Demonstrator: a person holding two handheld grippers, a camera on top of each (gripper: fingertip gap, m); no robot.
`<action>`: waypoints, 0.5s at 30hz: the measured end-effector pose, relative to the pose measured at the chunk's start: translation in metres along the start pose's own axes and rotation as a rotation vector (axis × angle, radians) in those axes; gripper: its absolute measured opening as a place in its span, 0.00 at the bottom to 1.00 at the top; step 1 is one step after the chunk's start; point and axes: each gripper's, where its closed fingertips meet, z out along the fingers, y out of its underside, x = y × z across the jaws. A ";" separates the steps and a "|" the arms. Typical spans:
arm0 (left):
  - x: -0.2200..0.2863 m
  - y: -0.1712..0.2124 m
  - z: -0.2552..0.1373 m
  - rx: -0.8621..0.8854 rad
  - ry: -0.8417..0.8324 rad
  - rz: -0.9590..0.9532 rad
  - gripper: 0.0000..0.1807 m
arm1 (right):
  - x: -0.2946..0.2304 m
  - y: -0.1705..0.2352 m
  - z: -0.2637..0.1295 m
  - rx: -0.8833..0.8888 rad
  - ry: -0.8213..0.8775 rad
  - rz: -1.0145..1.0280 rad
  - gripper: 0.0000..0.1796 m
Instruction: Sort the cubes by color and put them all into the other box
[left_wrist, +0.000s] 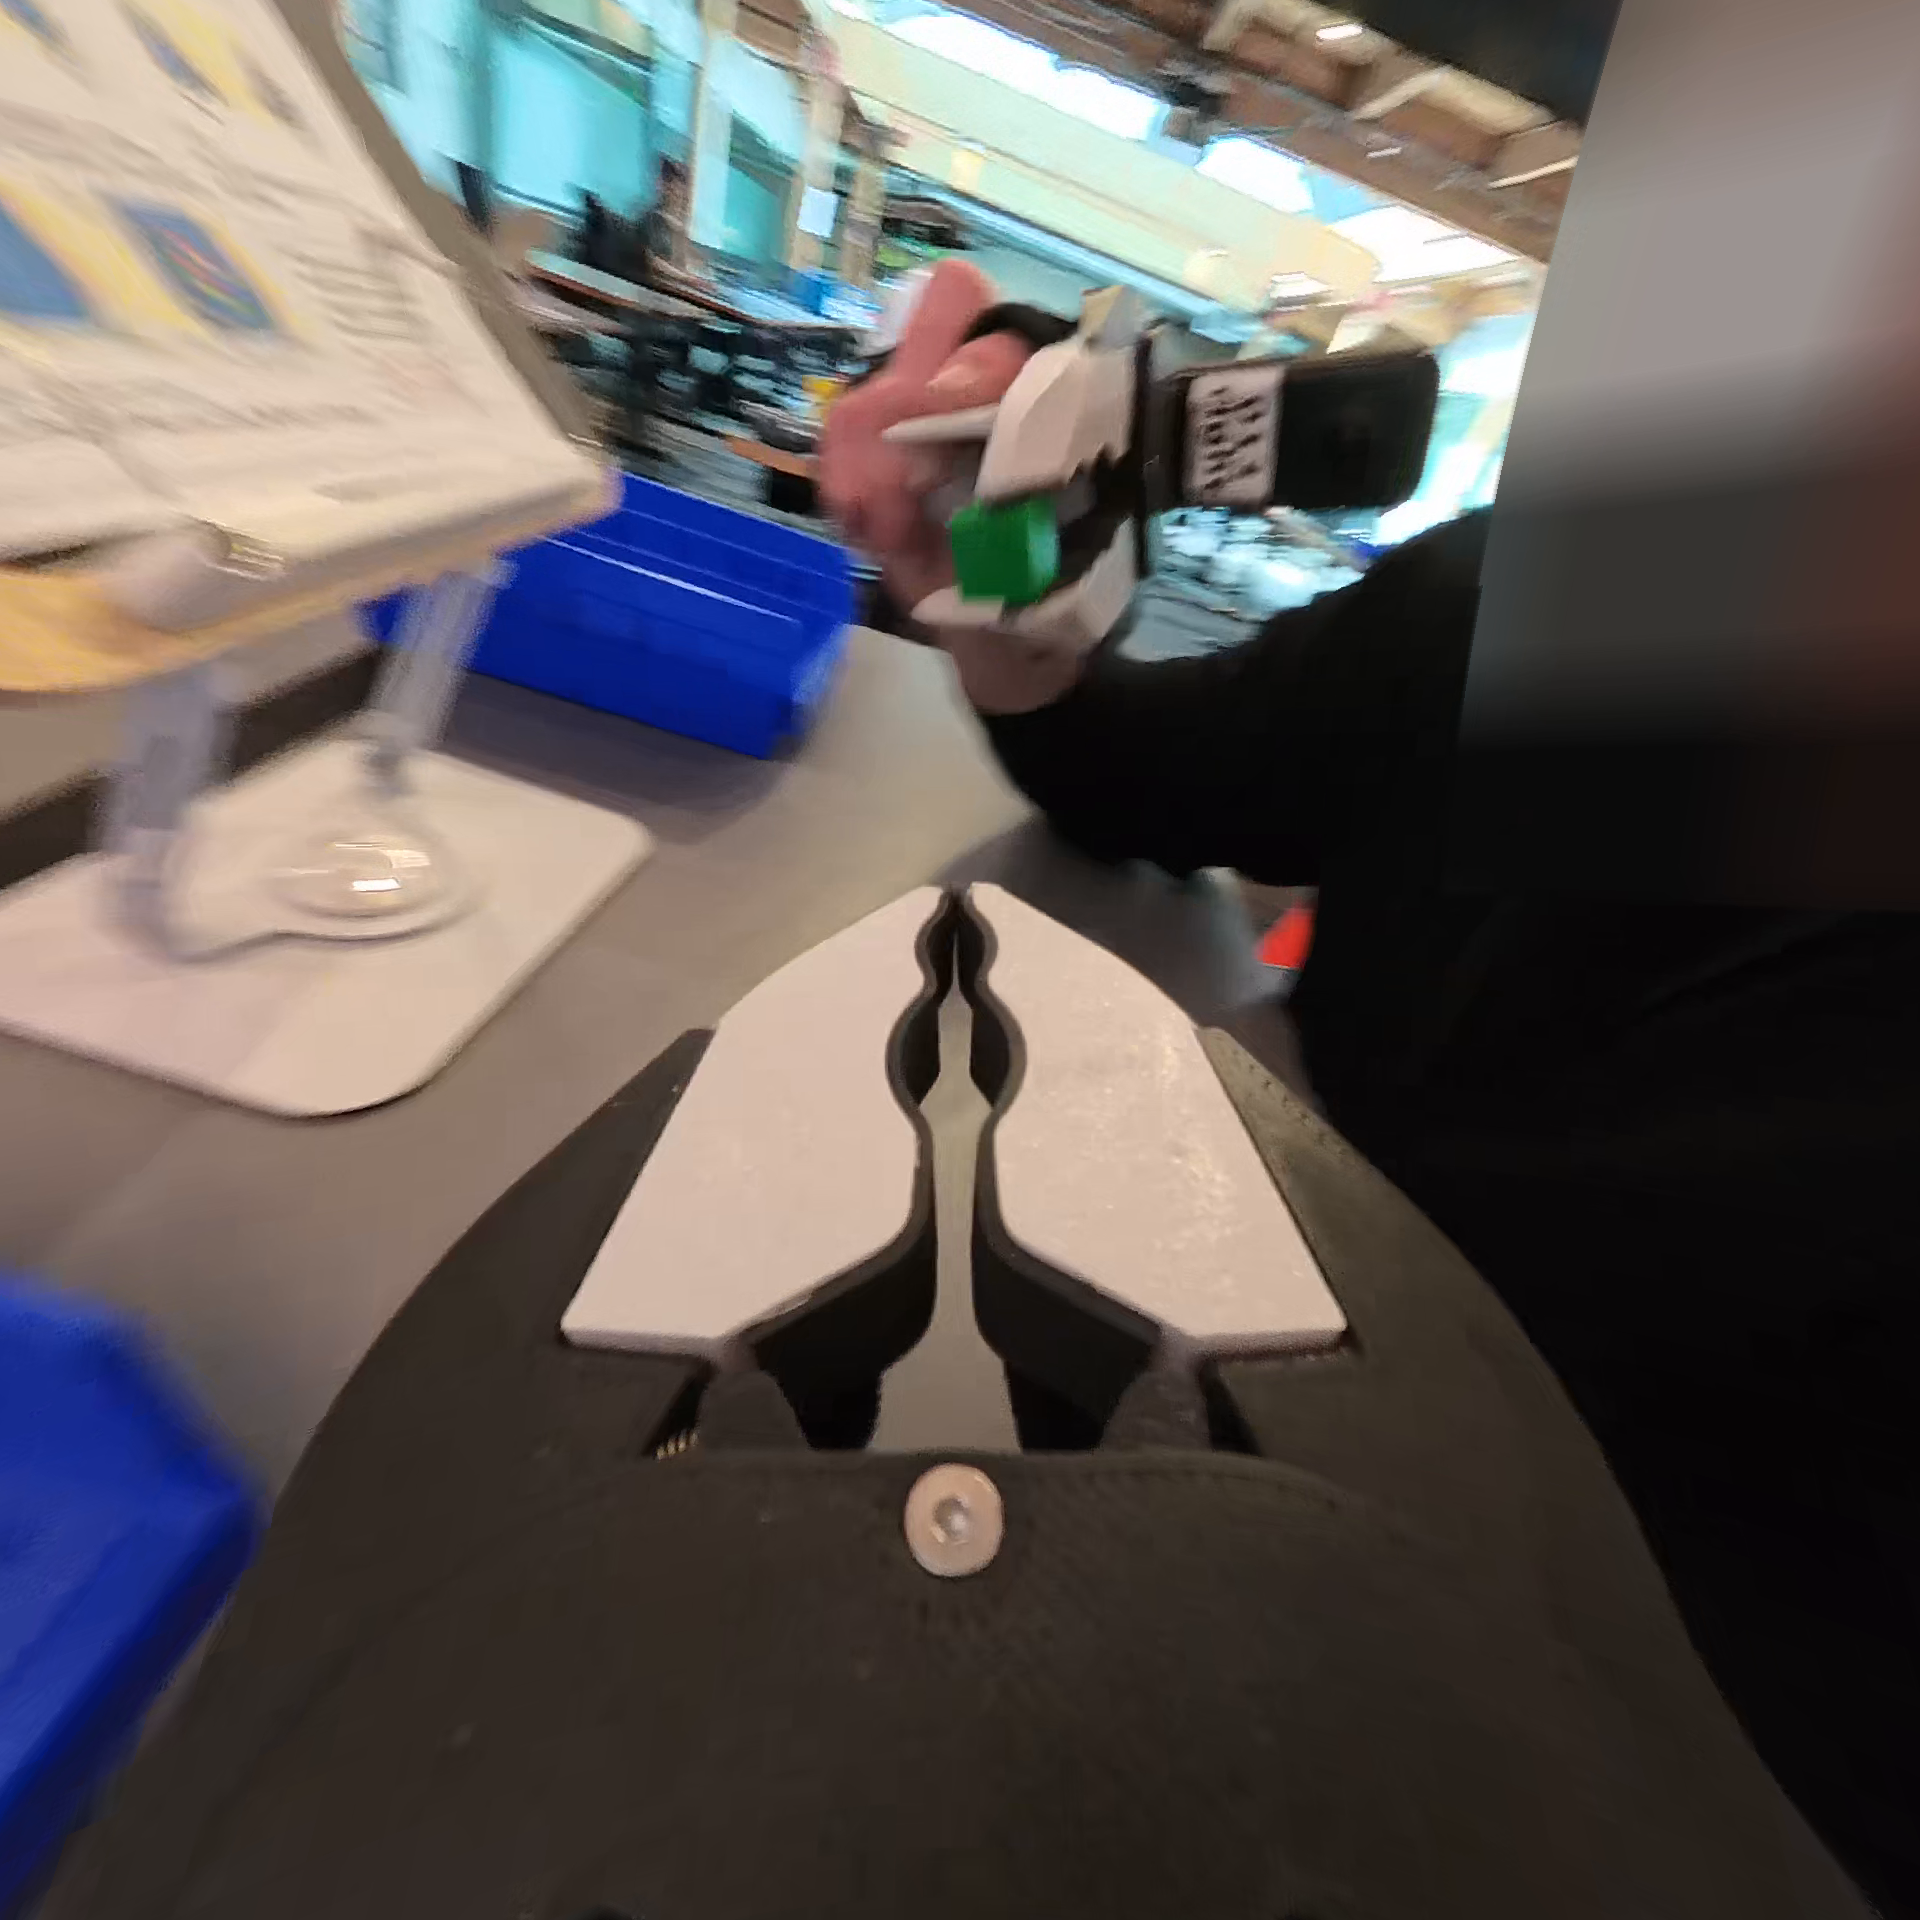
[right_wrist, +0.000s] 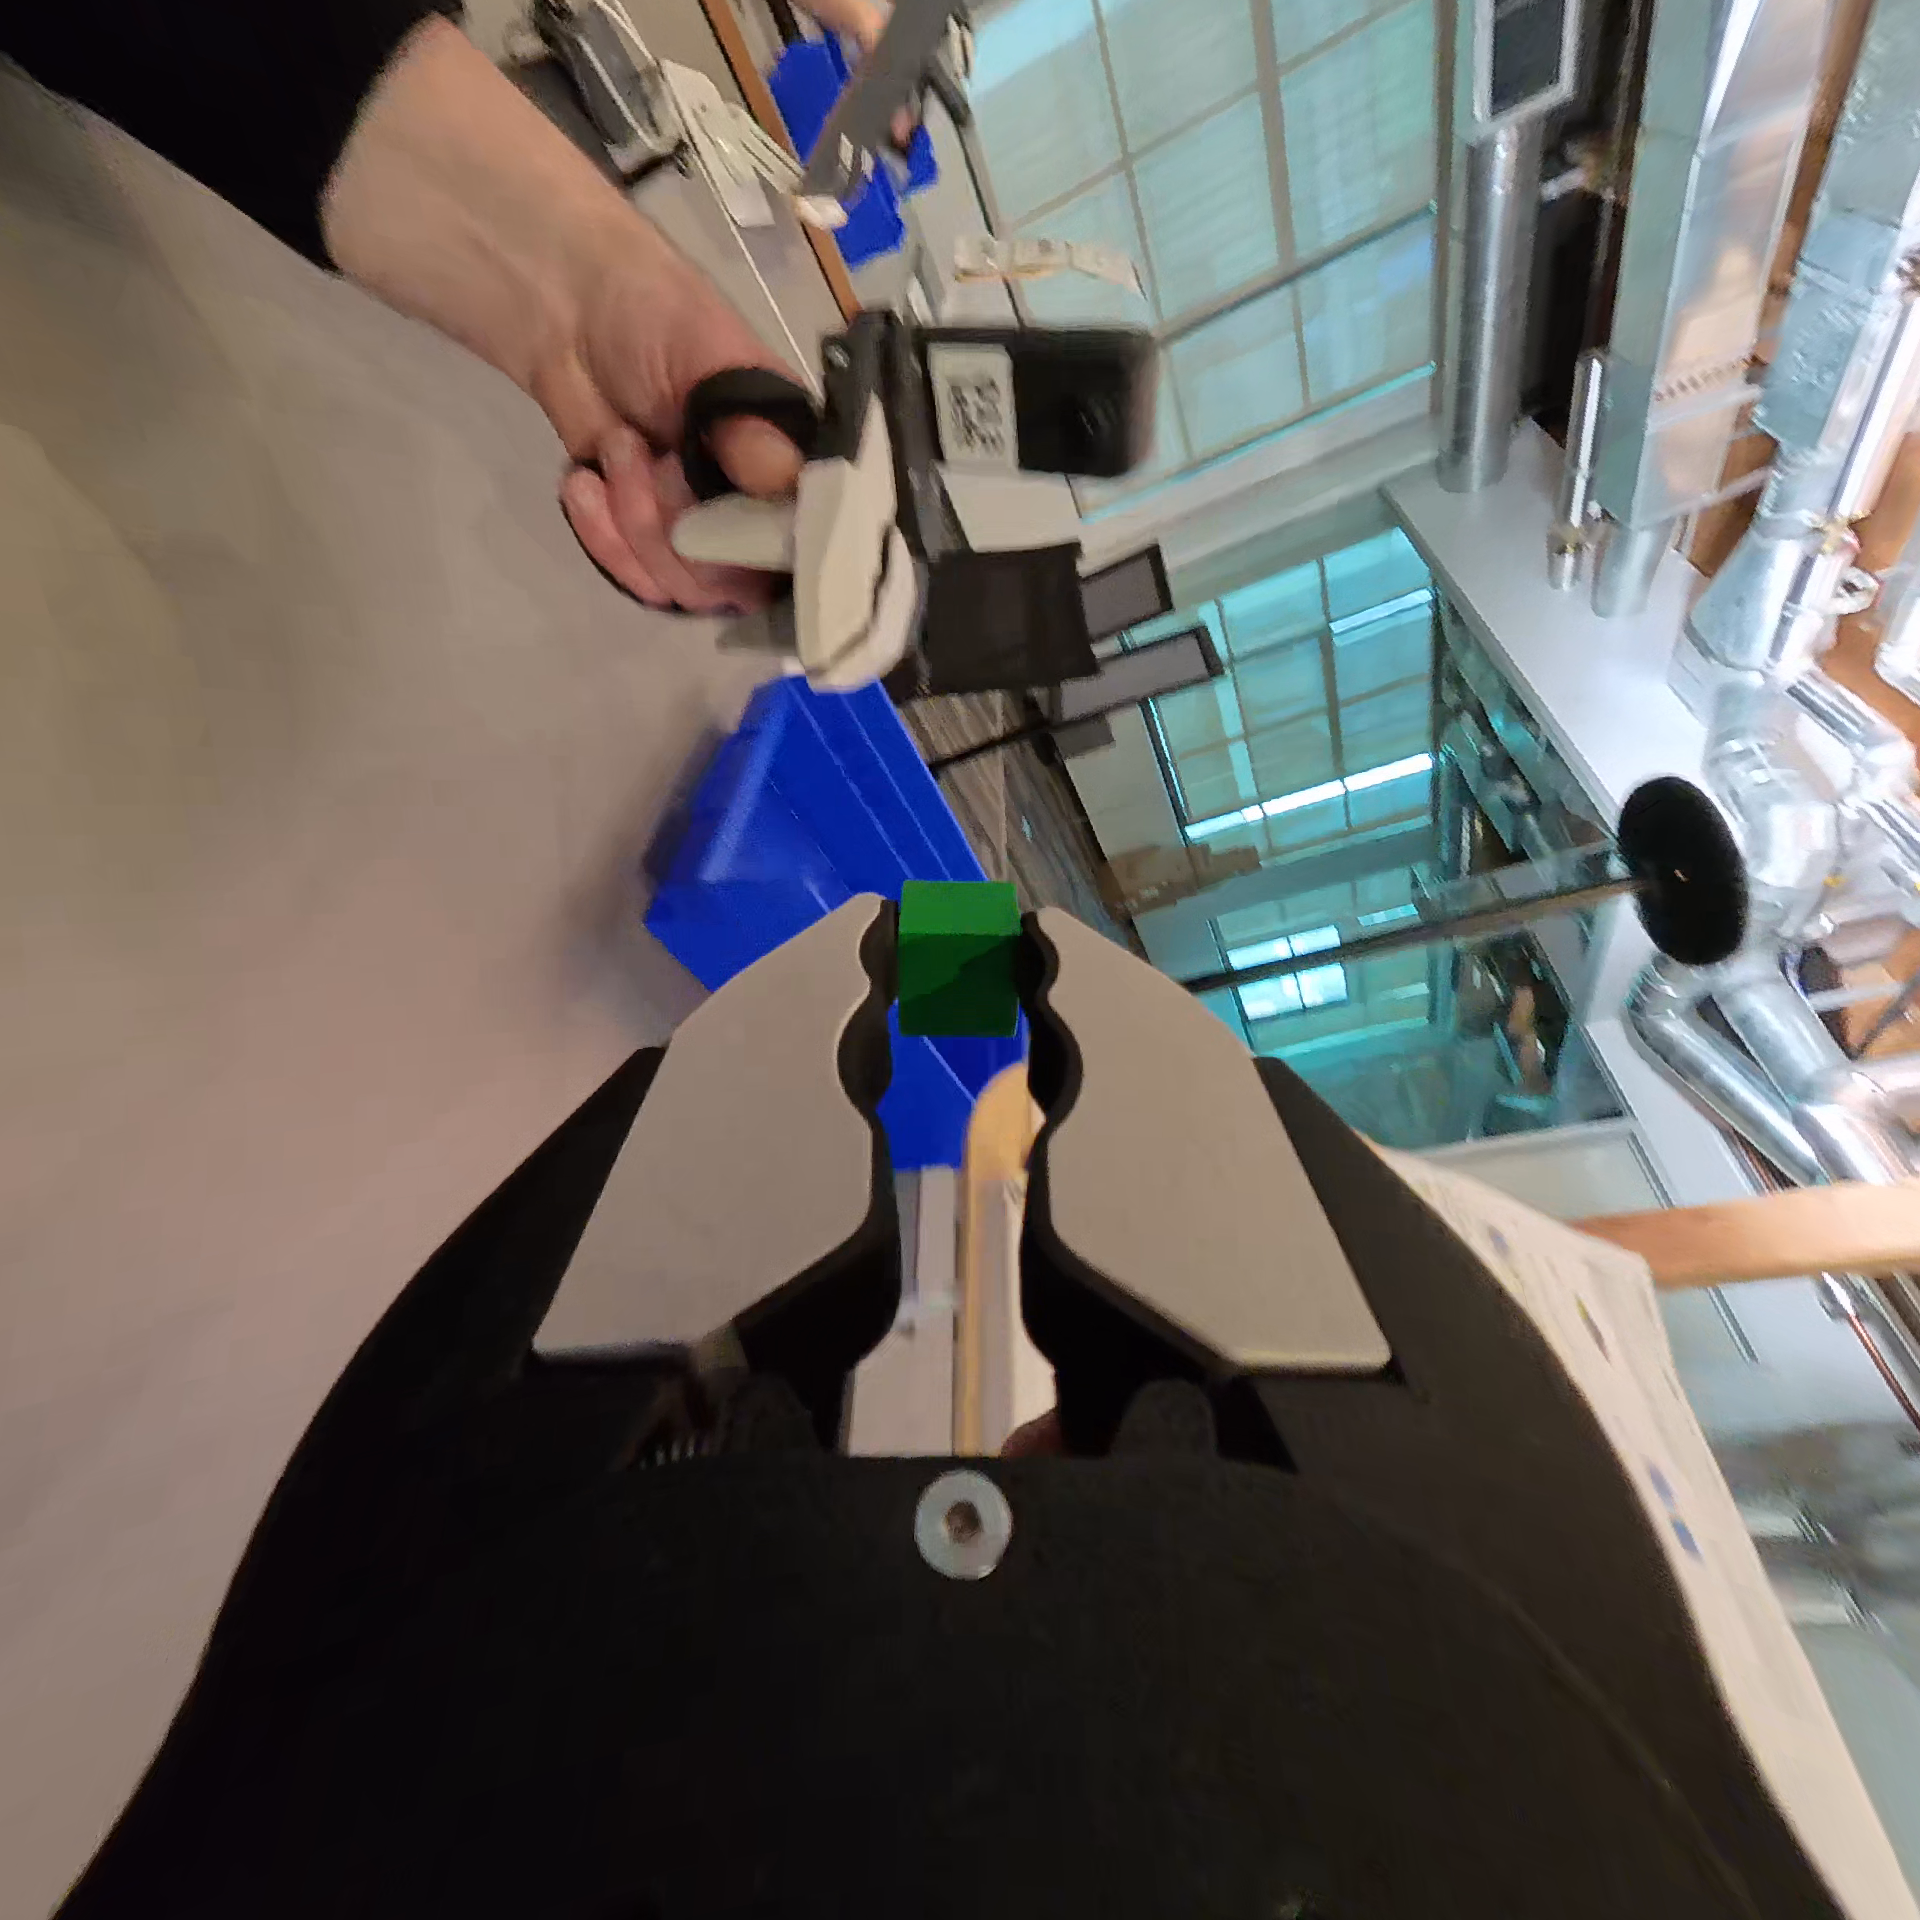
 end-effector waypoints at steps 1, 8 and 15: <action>-0.003 -0.001 -0.005 -0.001 -0.035 0.011 0.00 | 0.008 0.008 -0.012 -0.030 0.026 0.003 0.12; -0.024 -0.006 -0.026 0.037 -0.241 0.073 0.00 | 0.061 0.081 -0.110 -0.284 0.216 0.057 0.12; -0.048 0.006 -0.029 0.033 -0.361 0.038 0.00 | 0.079 0.187 -0.207 -0.599 0.331 0.173 0.12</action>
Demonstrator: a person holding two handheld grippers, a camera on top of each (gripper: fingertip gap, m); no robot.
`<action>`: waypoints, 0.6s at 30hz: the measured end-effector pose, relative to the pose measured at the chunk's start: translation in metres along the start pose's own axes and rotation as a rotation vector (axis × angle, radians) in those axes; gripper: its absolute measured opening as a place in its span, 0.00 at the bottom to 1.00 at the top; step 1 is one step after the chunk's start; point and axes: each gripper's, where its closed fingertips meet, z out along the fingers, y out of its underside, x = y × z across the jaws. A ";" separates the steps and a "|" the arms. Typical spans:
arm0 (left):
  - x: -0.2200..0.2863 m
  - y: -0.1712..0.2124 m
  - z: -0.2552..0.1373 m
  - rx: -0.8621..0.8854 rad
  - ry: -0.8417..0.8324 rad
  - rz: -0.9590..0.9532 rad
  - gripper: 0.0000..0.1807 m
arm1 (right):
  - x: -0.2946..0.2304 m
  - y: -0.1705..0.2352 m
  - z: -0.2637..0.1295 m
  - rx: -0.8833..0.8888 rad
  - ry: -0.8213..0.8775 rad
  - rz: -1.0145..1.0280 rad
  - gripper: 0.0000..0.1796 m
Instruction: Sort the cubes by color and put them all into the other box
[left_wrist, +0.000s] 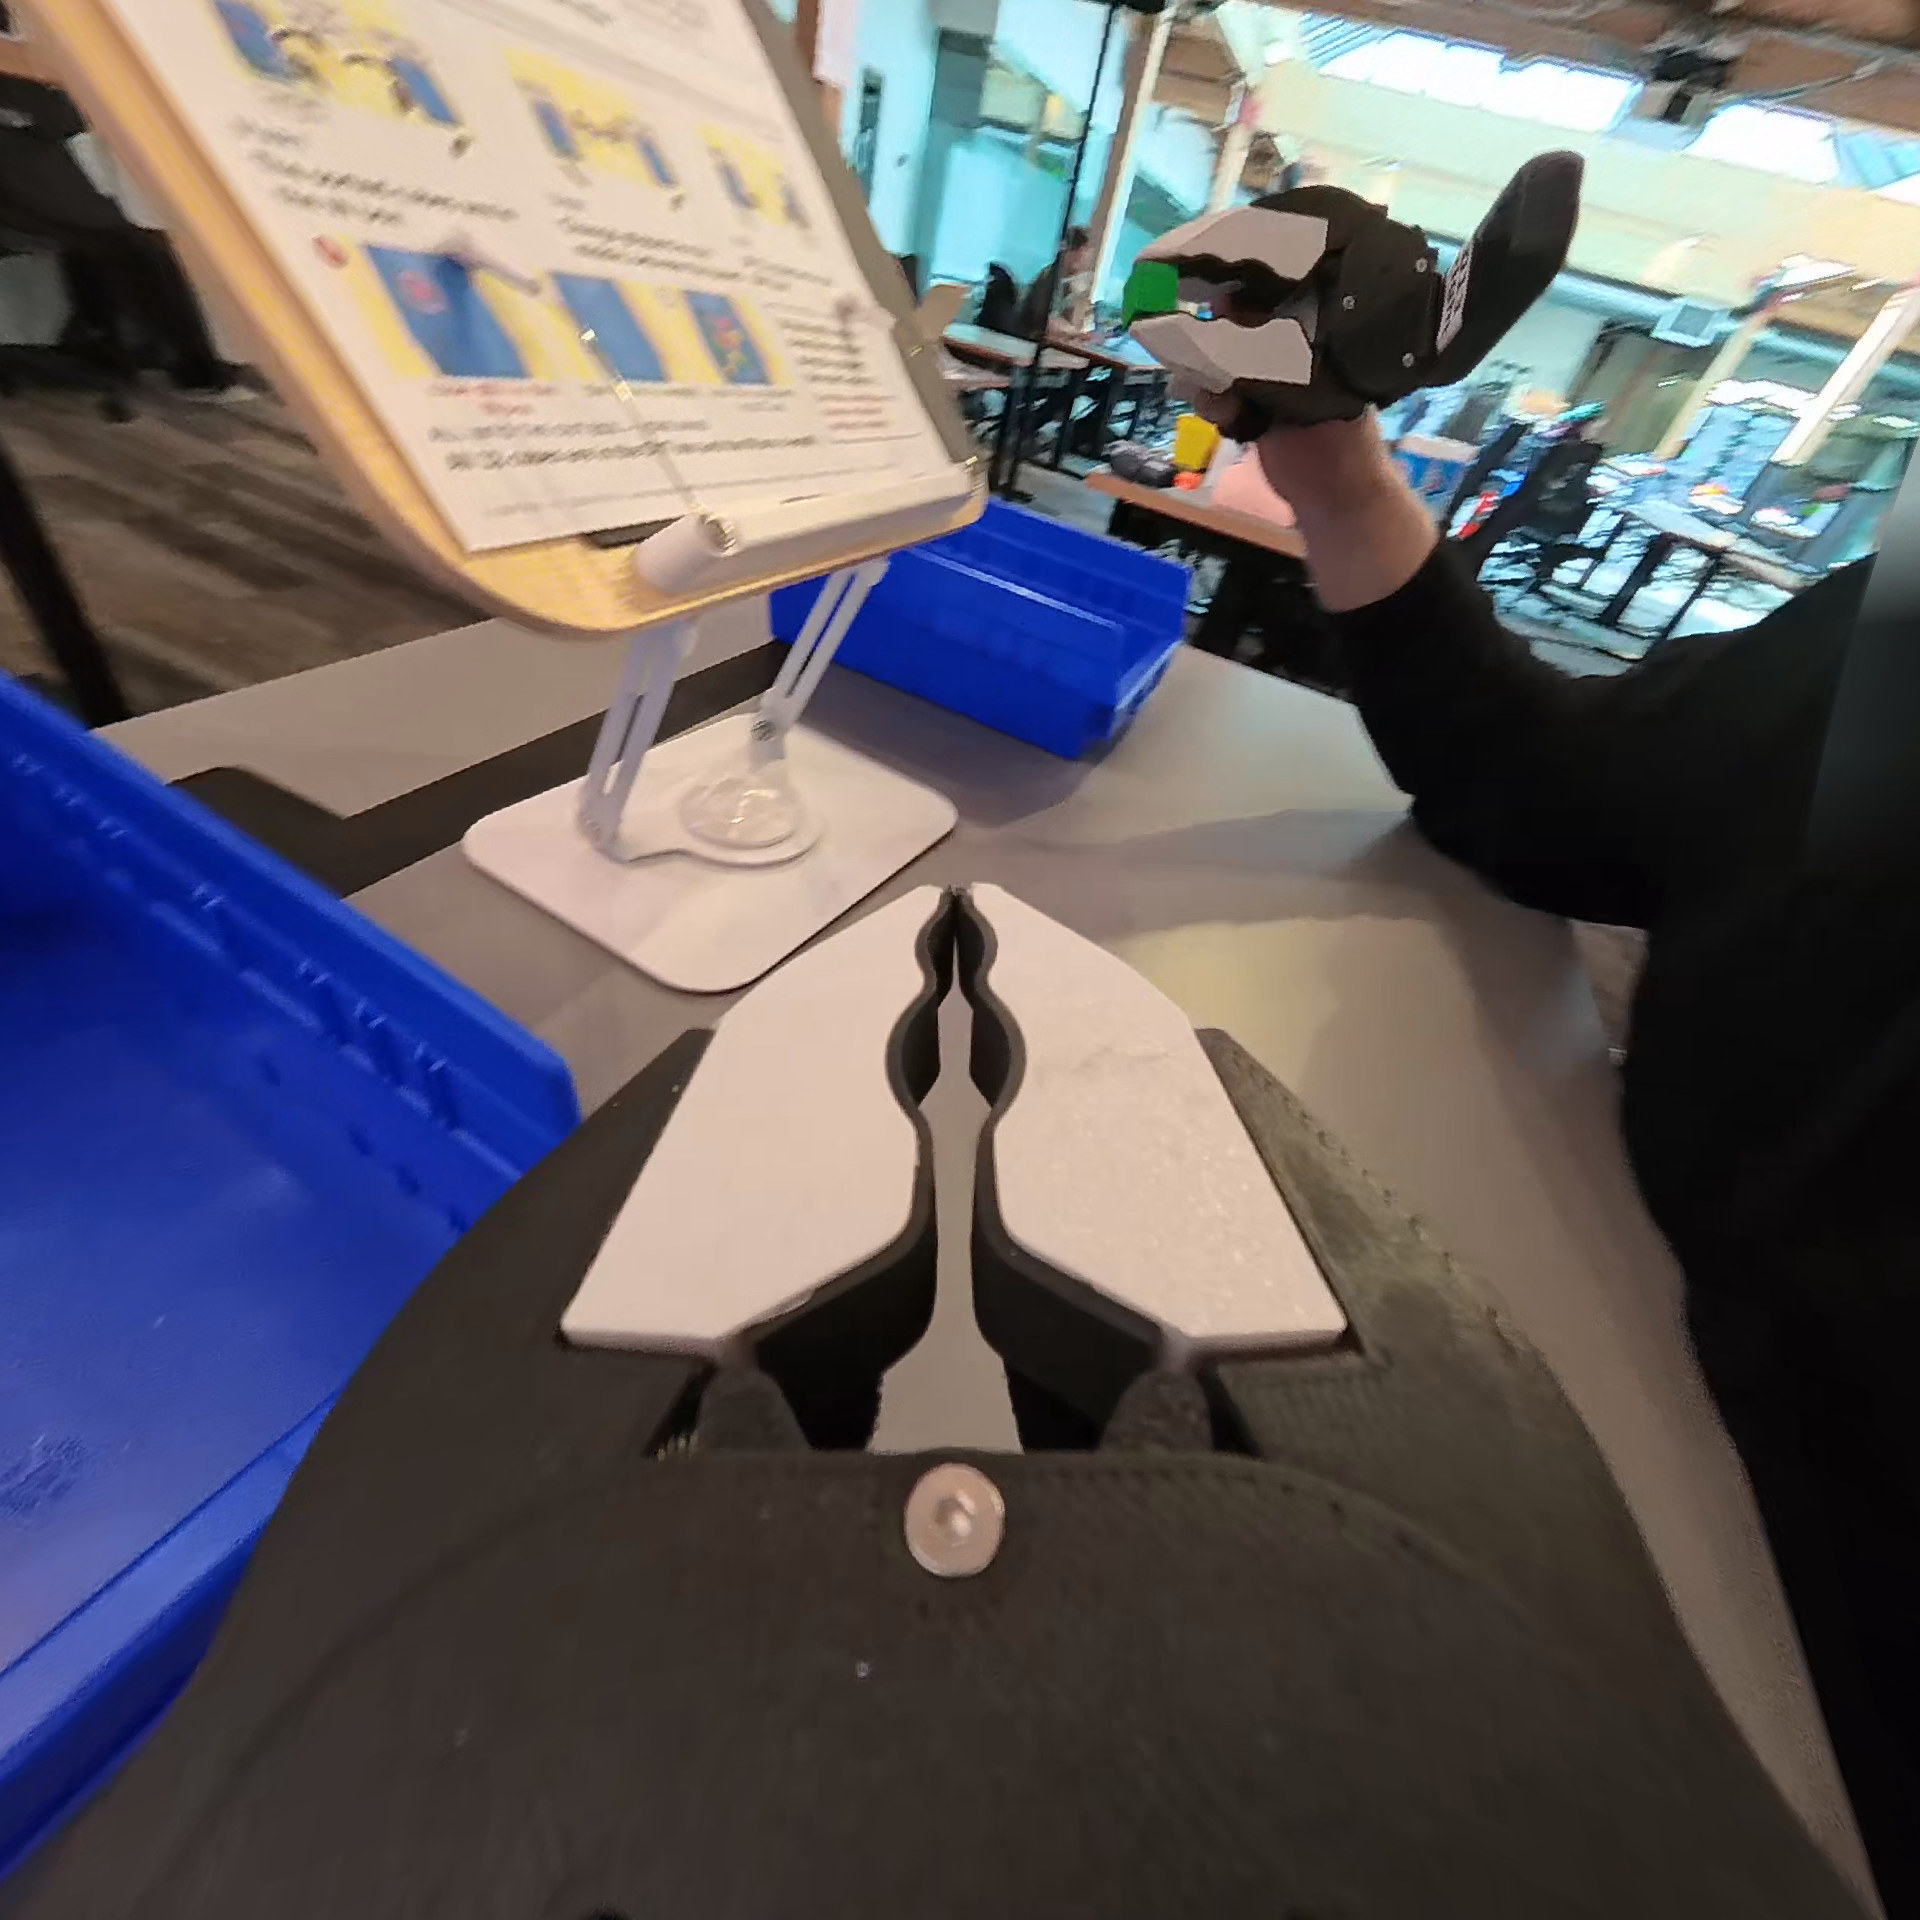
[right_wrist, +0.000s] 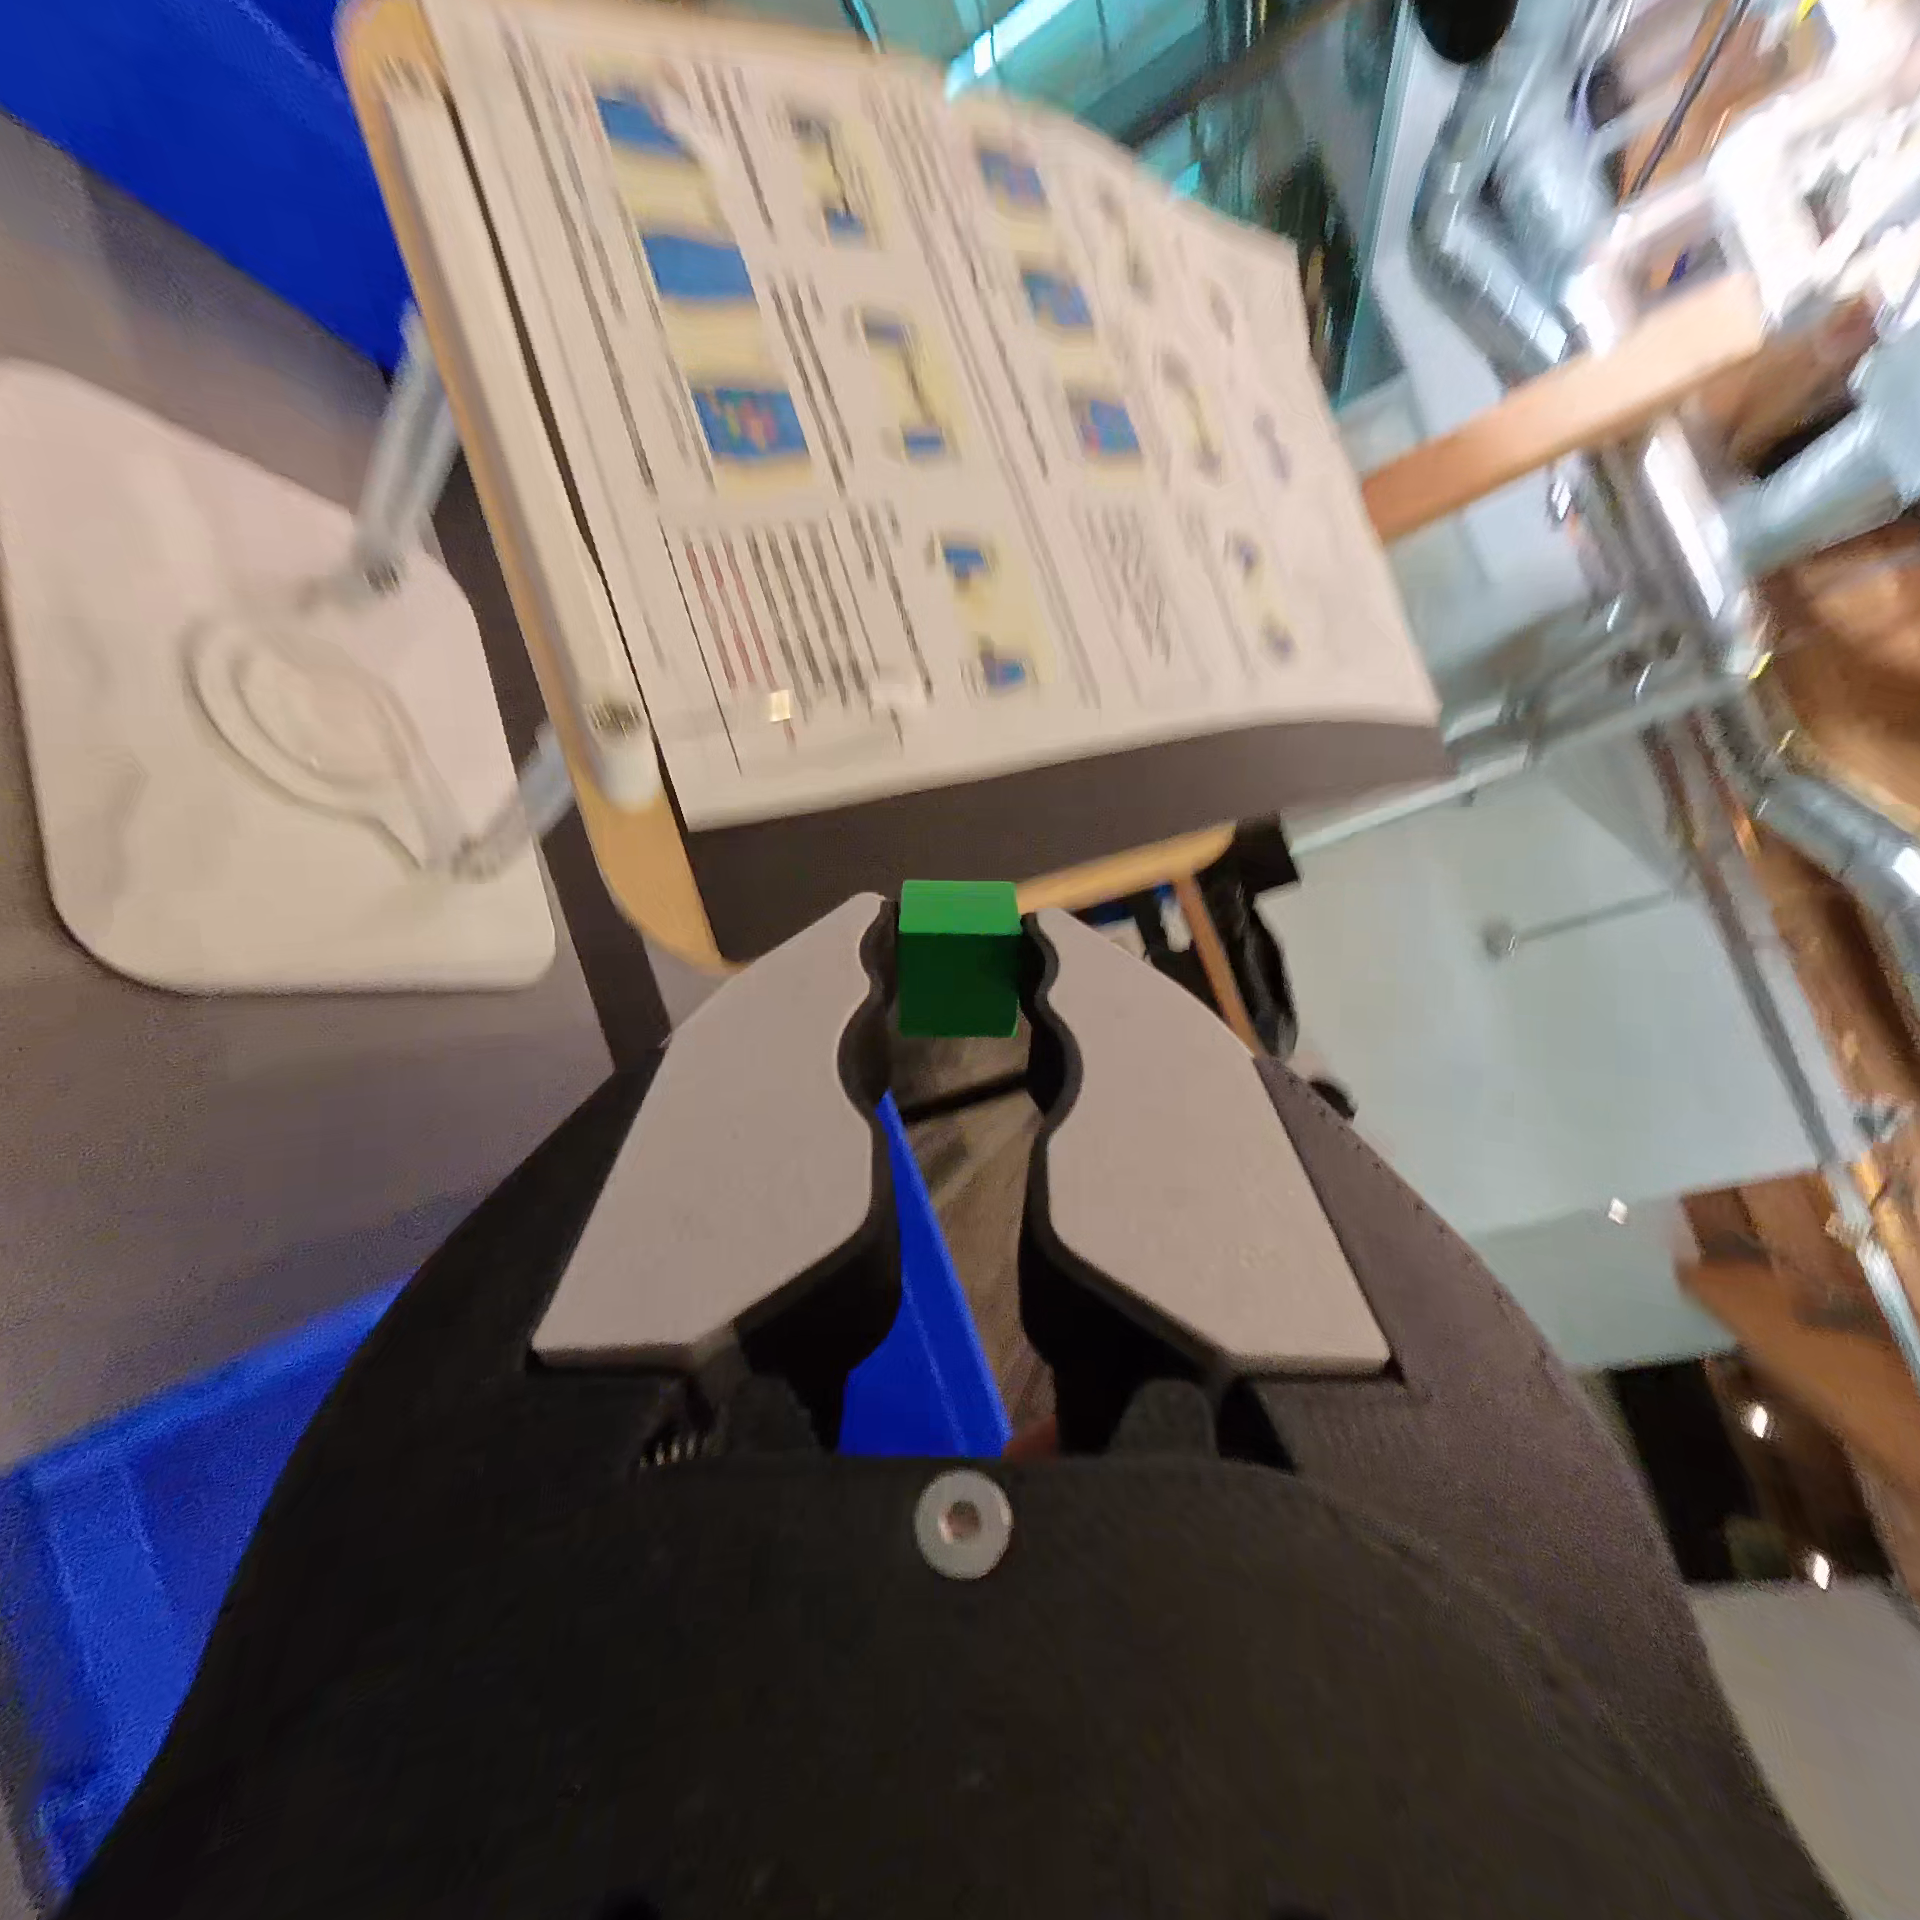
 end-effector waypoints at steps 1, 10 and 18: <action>-0.003 0.002 0.001 -0.001 -0.014 -0.001 0.00 | 0.003 0.022 0.001 -0.053 -0.004 0.025 0.12; -0.020 0.012 0.002 0.013 -0.082 -0.032 0.00 | -0.012 0.161 0.007 -0.401 -0.080 0.139 0.12; -0.037 0.011 -0.012 0.073 -0.126 -0.081 0.00 | -0.036 0.223 0.008 -0.611 -0.155 0.215 0.13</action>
